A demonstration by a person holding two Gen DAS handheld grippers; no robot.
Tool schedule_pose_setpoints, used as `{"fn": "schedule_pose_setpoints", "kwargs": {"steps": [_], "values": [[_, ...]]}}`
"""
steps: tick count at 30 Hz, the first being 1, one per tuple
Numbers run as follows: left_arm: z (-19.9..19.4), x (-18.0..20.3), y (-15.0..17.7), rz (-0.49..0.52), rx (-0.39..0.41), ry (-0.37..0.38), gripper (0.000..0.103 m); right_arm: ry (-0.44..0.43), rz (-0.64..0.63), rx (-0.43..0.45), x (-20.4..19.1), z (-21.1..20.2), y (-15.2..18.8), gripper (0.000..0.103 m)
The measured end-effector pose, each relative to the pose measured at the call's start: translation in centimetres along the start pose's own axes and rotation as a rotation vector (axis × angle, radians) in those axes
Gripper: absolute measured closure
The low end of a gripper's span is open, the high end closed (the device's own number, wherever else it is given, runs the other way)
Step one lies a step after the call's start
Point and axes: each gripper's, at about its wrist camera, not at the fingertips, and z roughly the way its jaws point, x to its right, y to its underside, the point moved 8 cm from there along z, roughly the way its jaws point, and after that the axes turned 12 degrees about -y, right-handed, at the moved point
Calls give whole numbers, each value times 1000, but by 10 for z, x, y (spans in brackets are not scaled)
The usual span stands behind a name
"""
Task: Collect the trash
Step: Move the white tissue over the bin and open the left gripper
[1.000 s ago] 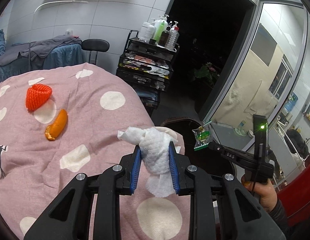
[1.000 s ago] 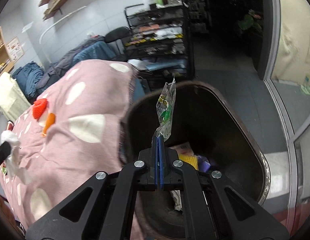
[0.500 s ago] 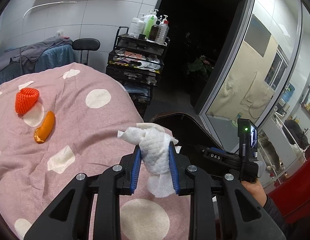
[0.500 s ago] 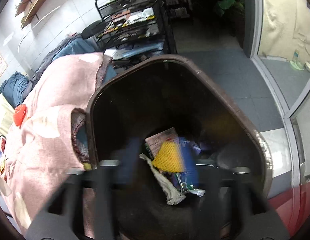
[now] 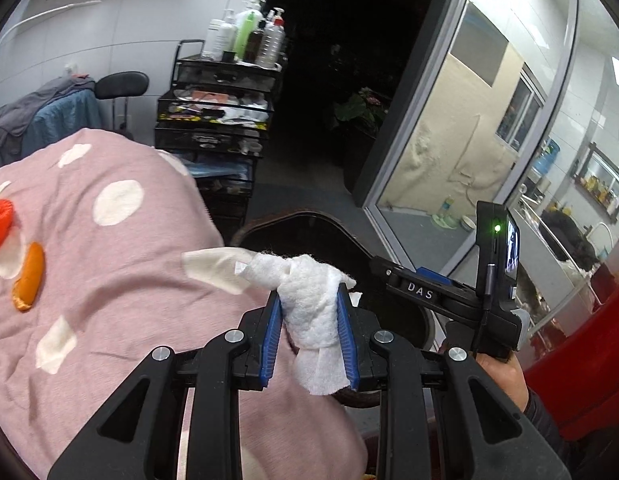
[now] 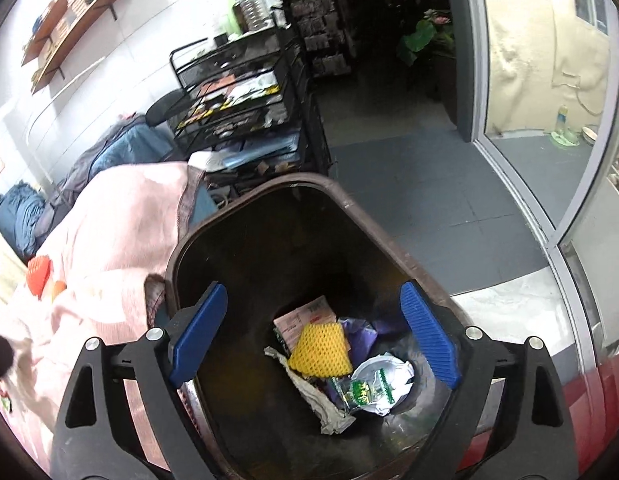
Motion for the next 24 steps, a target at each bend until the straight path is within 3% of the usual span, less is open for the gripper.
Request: {"fn": "schedule_pose_setpoints", "kwargs": {"steps": [13,16,17,19,24], "values": [[60,48,3,88,-122,39,75,69,81,65,40,-21,-20,13],[68,52,8,105,-143,28,60,75,87,69,44,-22,-20,11],[70,53,9,108,-143,22,48,76,88,70,44,-23,-20,11],[70,54,11,120,-128,4,34,79,89,71,46,-23,-21,10],[66,57,14,174,-99,-27,19,85,92,71,48,-23,-21,10]]}}
